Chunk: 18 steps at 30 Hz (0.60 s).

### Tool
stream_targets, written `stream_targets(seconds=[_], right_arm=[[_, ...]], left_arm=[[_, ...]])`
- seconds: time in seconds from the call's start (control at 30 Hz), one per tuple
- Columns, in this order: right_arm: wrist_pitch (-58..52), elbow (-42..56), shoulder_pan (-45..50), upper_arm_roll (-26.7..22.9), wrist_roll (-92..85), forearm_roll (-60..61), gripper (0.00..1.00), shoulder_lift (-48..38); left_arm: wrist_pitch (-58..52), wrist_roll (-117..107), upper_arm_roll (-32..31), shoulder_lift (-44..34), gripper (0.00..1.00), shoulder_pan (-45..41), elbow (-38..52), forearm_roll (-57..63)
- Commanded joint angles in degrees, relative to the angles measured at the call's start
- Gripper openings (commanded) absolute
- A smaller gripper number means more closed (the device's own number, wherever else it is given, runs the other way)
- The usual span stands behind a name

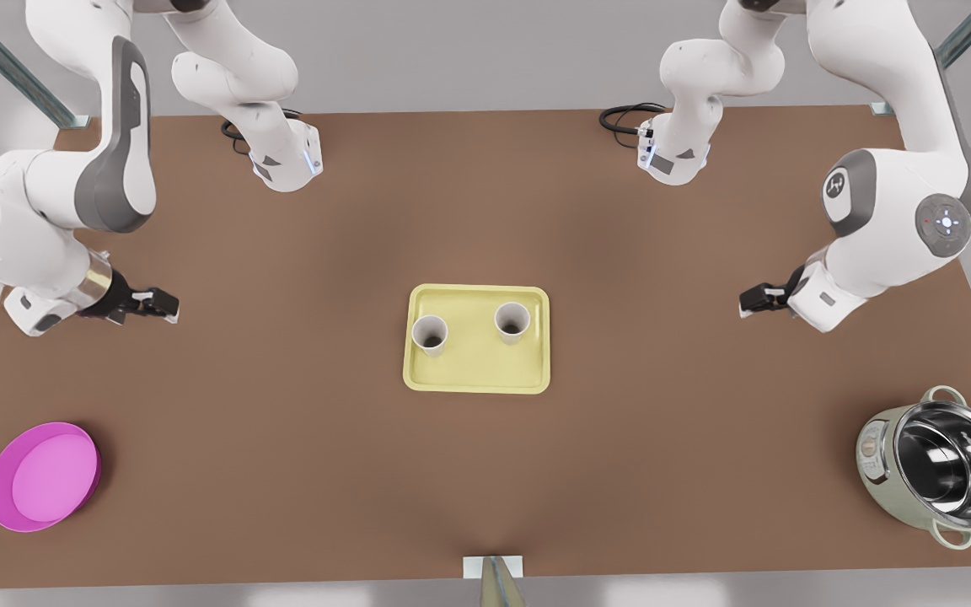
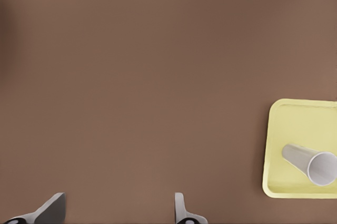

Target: Use the left arm to pick up the white IKEA cup from the tray and place it on the middle-left position; use the right arm to pick up the white IKEA cup from the tray and place it on the middle-right position

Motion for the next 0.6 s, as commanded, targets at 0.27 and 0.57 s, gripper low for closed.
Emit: stream_targets(seconds=[0.27,0.57], right_arm=[[4.92,11.47,19.12,0.43,-2.68,0.02,1.0,12.71],[9.05,20.7,23.43,7.81,4.01,5.64,1.0,25.45]], left_arm=[[7.15,-28.68,-0.97,13.85,1.0,-26.93,9.21,5.74],[28.51,-34.66,-2.11,12.09,1.0,-30.8,-9.51,4.95]])
